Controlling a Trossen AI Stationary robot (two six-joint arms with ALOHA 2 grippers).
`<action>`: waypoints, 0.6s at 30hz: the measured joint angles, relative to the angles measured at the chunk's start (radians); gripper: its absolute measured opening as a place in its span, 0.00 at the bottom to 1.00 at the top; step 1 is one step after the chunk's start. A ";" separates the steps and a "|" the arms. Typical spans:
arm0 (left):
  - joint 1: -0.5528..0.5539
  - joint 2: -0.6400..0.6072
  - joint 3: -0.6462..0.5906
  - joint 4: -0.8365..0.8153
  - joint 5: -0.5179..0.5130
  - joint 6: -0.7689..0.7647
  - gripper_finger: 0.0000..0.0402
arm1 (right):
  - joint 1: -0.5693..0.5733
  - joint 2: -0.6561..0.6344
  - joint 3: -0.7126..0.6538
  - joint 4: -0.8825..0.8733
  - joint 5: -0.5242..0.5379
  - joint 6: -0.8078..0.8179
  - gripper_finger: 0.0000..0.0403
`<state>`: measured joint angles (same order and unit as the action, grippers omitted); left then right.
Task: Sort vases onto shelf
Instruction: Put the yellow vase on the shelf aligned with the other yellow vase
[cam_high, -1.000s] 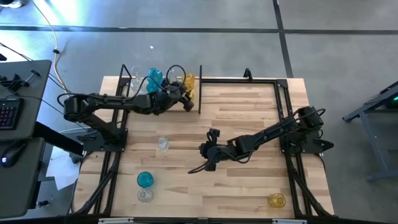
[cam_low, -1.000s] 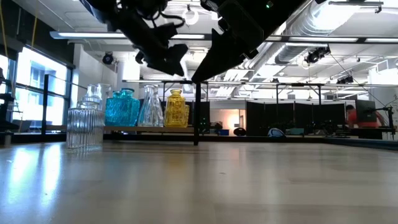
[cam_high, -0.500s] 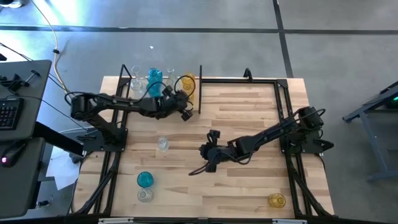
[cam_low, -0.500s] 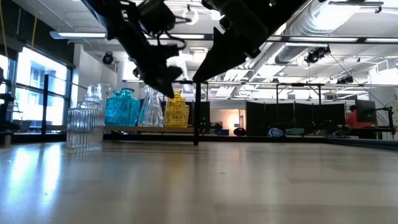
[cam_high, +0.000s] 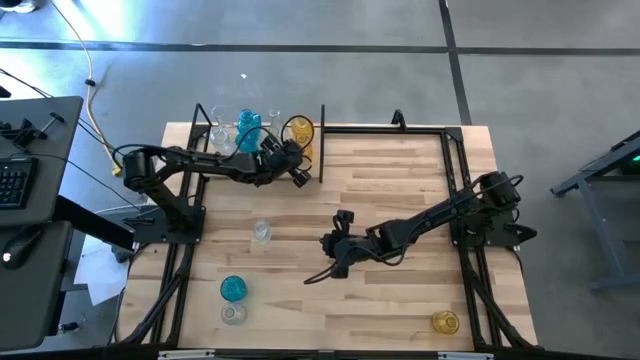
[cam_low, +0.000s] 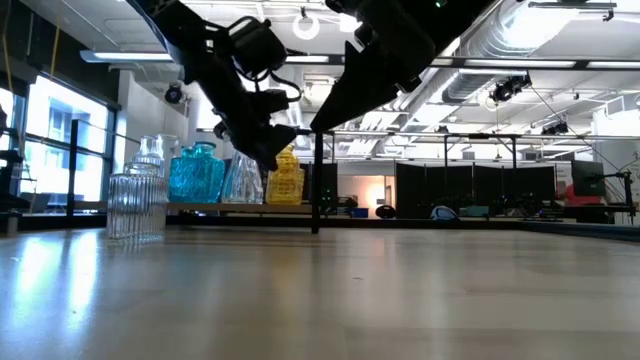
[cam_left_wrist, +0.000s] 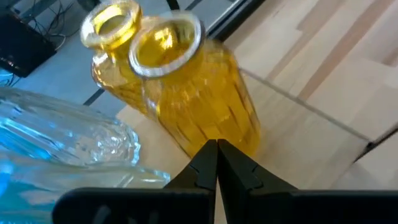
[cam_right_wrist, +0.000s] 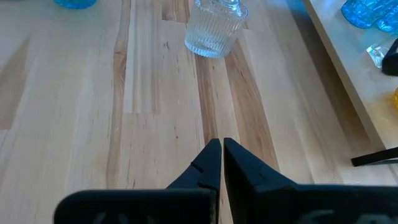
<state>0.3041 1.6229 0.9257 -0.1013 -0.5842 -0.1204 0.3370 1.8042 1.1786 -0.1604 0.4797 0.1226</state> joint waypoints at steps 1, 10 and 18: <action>0.005 0.004 0.000 -0.004 0.000 0.000 0.00 | 0.000 0.000 0.000 0.000 0.000 0.000 0.00; 0.013 0.016 0.000 0.019 -0.019 -0.008 0.00 | 0.001 0.000 0.000 0.000 0.000 0.005 0.00; -0.004 0.013 0.000 0.007 0.033 -0.016 0.00 | 0.006 0.000 0.000 0.000 0.000 0.008 0.00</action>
<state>0.3004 1.6356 0.9253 -0.0943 -0.5509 -0.1362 0.3428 1.8042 1.1786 -0.1608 0.4797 0.1307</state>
